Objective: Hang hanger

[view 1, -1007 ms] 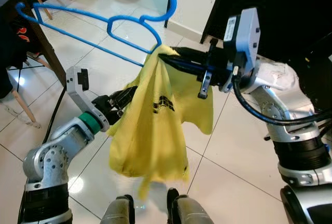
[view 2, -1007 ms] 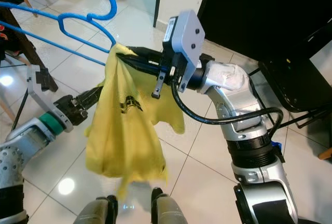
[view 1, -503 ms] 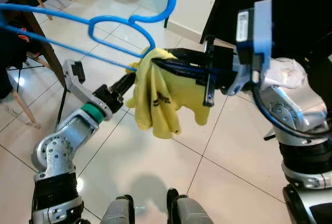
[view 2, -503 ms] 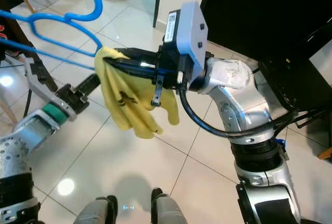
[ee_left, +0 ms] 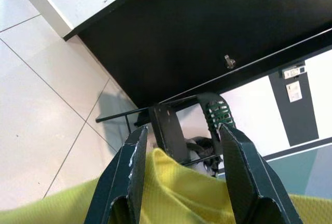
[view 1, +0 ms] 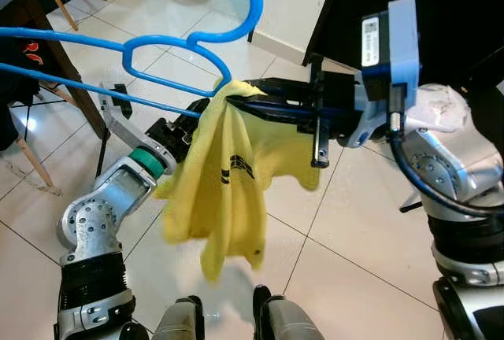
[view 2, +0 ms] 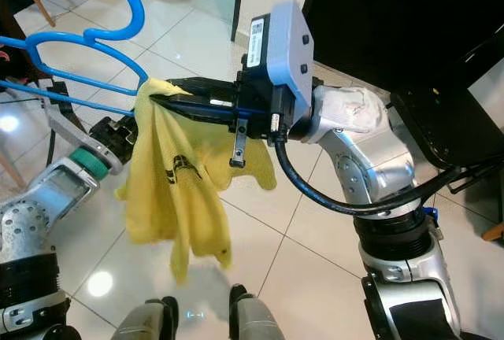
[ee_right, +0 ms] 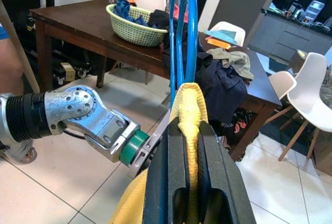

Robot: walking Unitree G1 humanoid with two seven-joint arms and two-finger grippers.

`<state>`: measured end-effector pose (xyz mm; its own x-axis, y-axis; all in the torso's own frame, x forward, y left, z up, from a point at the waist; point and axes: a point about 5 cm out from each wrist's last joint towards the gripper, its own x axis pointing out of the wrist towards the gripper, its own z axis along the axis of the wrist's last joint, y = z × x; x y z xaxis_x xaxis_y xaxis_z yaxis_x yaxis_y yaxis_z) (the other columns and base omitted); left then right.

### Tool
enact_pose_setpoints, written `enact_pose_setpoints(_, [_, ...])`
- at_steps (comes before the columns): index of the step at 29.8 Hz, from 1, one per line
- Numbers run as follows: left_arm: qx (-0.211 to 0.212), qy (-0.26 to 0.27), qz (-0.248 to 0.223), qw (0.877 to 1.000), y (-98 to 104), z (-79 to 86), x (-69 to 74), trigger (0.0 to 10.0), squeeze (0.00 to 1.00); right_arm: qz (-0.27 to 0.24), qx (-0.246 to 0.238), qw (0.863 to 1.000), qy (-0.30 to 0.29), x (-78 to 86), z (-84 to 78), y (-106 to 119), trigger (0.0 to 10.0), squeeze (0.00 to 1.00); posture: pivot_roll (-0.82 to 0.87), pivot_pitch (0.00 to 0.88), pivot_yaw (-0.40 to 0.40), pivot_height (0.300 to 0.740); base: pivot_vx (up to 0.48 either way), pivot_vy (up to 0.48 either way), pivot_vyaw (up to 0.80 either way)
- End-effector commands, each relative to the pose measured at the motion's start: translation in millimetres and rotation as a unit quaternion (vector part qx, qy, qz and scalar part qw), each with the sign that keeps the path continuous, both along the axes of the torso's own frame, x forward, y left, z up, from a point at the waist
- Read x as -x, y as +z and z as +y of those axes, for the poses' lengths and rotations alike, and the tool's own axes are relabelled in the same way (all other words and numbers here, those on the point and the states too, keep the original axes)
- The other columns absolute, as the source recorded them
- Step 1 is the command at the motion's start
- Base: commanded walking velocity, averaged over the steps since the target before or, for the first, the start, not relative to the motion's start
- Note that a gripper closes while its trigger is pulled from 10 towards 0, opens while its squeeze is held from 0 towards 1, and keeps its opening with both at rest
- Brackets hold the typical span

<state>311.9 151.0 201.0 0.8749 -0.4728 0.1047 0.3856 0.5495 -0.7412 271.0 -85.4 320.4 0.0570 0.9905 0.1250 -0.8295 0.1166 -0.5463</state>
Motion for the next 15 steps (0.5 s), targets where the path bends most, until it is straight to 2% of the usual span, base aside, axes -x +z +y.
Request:
enact_pose_setpoints(1, [-0.004, -0.016, 0.021, 1.0, -9, -3.4, 9.7, 10.0, 0.0, -0.016, 0.0, 1.0, 0.002, 2.5, -1.0, 5, 0.0, 0.0, -0.02, 0.155, -0.006, 0.74, 0.0, 0.0, 0.0])
enact_pose_setpoints(2, [-0.004, -0.016, 0.021, 1.0, -9, -3.4, 9.7, 10.0, 0.0, -0.016, 0.0, 1.0, 0.002, 2.5, -1.0, 5, 0.0, 0.0, -0.02, 0.155, -0.006, 0.74, 0.0, 0.0, 0.0])
enact_pose_setpoints(3, [-0.008, -0.023, 0.023, 0.999, -11, -3.7, 15.8, 10.0, 0.0, -0.016, 0.002, 1.0, -0.004, 0.3, -2.5, 4, 0.0, 0.0, -0.02, 0.158, -0.006, 0.74, 0.0, 0.0, 0.0])
enact_pose_setpoints(5, [-0.008, -0.023, 0.023, 0.999, -11, -3.7, 15.8, 10.0, 0.0, -0.016, 0.002, 1.0, -0.004, 0.3, -2.5, 4, 0.0, 0.0, -0.02, 0.158, -0.006, 0.74, 0.0, 0.0, 0.0])
enact_pose_setpoints(9, [-0.006, -0.022, 0.027, 0.999, -11, -0.6, 29.2, 10.0, 0.0, -0.015, 0.007, 1.0, -0.015, -4.5, -5.2, 2, 0.0, 0.0, -0.01, 0.158, -0.012, 0.74, 0.0, 0.0, 0.0])
enact_pose_setpoints(15, [-0.006, -0.022, 0.027, 0.999, -11, -0.7, 31.7, 10.0, 0.0, -0.016, 0.009, 1.0, -0.015, -4.7, -4.8, 3, 0.0, 0.0, -0.01, 0.156, -0.011, 0.74, 0.0, 0.0, 0.0])
